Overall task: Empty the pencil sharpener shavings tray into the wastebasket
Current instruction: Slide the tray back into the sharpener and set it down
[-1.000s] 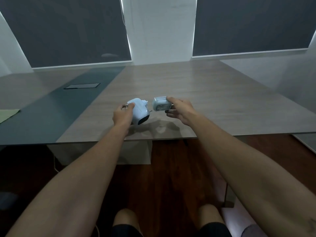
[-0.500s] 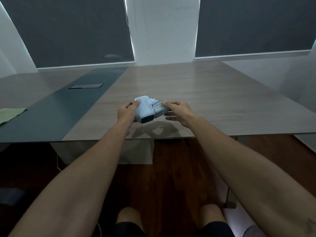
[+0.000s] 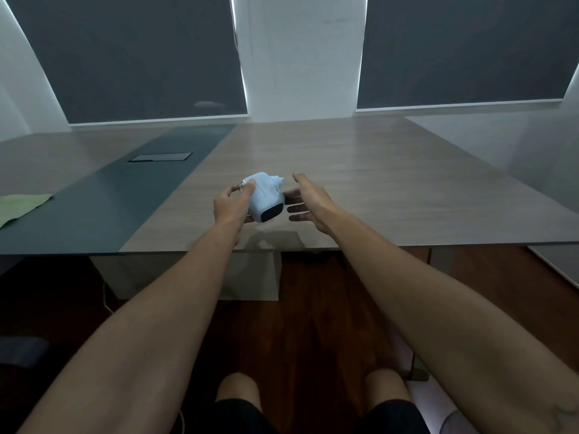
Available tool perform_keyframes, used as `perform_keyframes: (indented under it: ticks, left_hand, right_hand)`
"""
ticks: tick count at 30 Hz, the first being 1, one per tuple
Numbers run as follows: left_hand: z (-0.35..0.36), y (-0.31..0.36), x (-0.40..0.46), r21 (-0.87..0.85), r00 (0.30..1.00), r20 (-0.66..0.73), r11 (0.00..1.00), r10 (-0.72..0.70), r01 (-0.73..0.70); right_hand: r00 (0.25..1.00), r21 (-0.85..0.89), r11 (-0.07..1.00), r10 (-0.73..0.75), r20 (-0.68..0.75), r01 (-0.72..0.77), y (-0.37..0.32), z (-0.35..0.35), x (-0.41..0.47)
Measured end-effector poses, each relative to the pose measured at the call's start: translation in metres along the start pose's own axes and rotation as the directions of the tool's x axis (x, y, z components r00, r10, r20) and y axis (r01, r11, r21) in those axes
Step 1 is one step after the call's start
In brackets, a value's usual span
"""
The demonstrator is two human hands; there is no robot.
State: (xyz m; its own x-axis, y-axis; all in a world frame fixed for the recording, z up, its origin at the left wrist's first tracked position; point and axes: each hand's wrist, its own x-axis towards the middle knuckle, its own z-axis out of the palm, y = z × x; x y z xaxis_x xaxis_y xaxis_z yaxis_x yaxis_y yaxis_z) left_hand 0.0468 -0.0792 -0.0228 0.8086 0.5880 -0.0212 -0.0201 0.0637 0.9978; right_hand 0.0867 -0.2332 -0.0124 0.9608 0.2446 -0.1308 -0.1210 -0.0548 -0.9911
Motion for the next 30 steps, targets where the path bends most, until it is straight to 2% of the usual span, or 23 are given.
perform_keyframes:
  ticks: [9,13,17,22,26,30]
  left_hand:
    - [-0.05,0.006,-0.002,0.153,0.986,-0.103,0.981,0.132,-0.115]
    - [-0.077,0.005,0.008,0.377,0.947,-0.173,0.907,0.269,-0.189]
    - [-0.091,-0.004,0.019,0.532,0.899,-0.2,0.814,0.39,-0.235]
    - [-0.093,-0.018,0.026,0.581,0.891,-0.231,0.79,0.39,-0.195]
    - [-0.09,-0.023,0.026,0.596,0.881,-0.24,0.778,0.409,-0.199]
    - [-0.09,-0.023,0.026,0.656,0.878,-0.237,0.735,0.416,-0.171]
  right_hand:
    - [0.996,-0.087,0.996,0.03,0.085,-0.023,0.0,0.043,-0.006]
    - [0.996,-0.134,0.991,0.012,0.083,-0.001,0.001,0.068,0.001]
    - [0.998,-0.216,0.975,-0.065,-0.019,0.06,0.007,0.082,0.015]
    - [0.974,-0.338,0.932,-0.184,-0.131,0.131,0.017,0.079,0.026]
    - [0.961,-0.388,0.915,-0.198,-0.191,0.111,0.021,0.067,0.03]
    - [0.941,-0.484,0.863,-0.273,-0.201,0.147,0.024,0.052,0.028]
